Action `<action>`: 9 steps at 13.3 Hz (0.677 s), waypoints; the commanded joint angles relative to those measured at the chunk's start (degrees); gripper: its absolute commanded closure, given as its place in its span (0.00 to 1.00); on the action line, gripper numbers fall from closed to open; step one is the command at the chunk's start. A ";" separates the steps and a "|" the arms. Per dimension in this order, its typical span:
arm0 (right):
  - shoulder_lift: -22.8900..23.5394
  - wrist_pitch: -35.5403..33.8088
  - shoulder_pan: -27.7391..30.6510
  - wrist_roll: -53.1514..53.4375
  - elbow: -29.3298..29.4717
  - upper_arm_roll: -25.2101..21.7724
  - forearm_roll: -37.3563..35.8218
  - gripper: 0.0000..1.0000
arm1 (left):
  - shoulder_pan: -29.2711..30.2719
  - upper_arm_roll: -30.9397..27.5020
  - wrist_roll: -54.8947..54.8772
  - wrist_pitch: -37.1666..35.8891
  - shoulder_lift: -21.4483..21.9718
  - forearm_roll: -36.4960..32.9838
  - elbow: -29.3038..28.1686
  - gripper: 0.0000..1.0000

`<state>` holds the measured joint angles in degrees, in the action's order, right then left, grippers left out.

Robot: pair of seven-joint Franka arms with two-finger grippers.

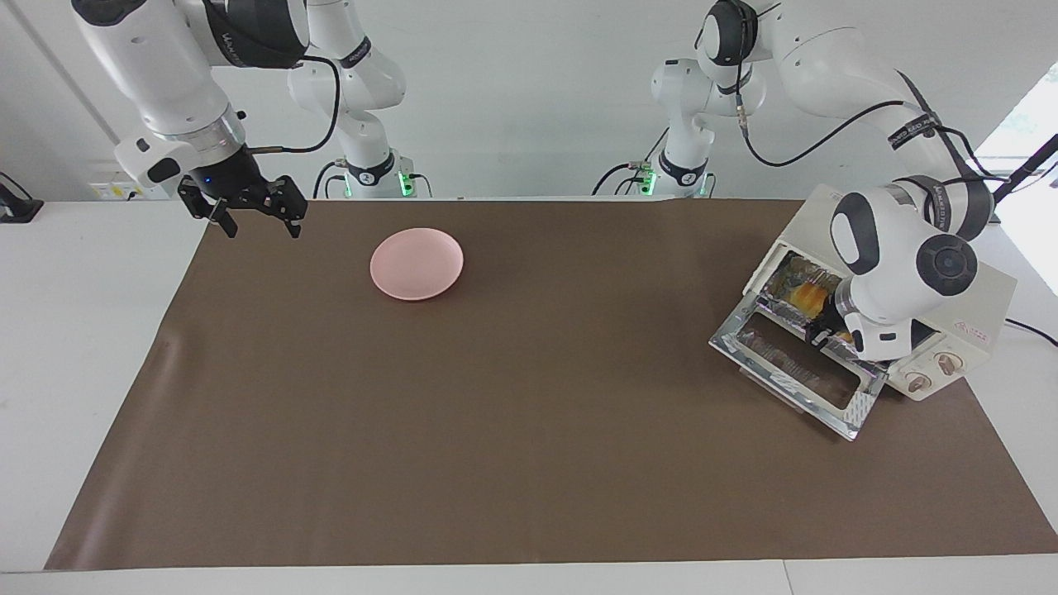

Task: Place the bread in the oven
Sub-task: 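Insert the foil tray into the oven opening with the left gripper, then push the foil tray deeper into the oven with the left gripper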

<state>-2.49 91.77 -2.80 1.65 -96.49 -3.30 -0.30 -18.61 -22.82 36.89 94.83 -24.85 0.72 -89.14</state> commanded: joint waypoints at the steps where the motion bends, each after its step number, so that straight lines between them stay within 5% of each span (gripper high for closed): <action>1: -0.68 -0.89 0.34 0.54 -0.28 0.14 0.92 0.00 | -0.81 -0.20 -0.85 1.06 2.61 -1.42 -3.41 1.00; 6: -0.68 -0.89 0.34 0.54 -0.36 0.23 0.92 0.00 | -0.29 -0.20 -1.20 1.23 3.31 -1.51 -4.55 1.00; 8: -0.68 -0.89 0.34 0.54 -0.36 0.23 0.92 0.00 | -0.02 -0.29 -2.08 1.23 3.22 -1.51 -4.38 0.63; 9: -0.68 -0.89 0.34 0.54 -0.37 0.23 0.92 0.00 | -0.20 -0.20 -2.00 1.49 3.22 -1.59 -4.20 0.19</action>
<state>-2.49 91.77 -2.80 1.65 -96.49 -3.30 -0.30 -18.43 -23.04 35.56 94.83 -24.04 0.35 -90.51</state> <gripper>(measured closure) 0.000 0.780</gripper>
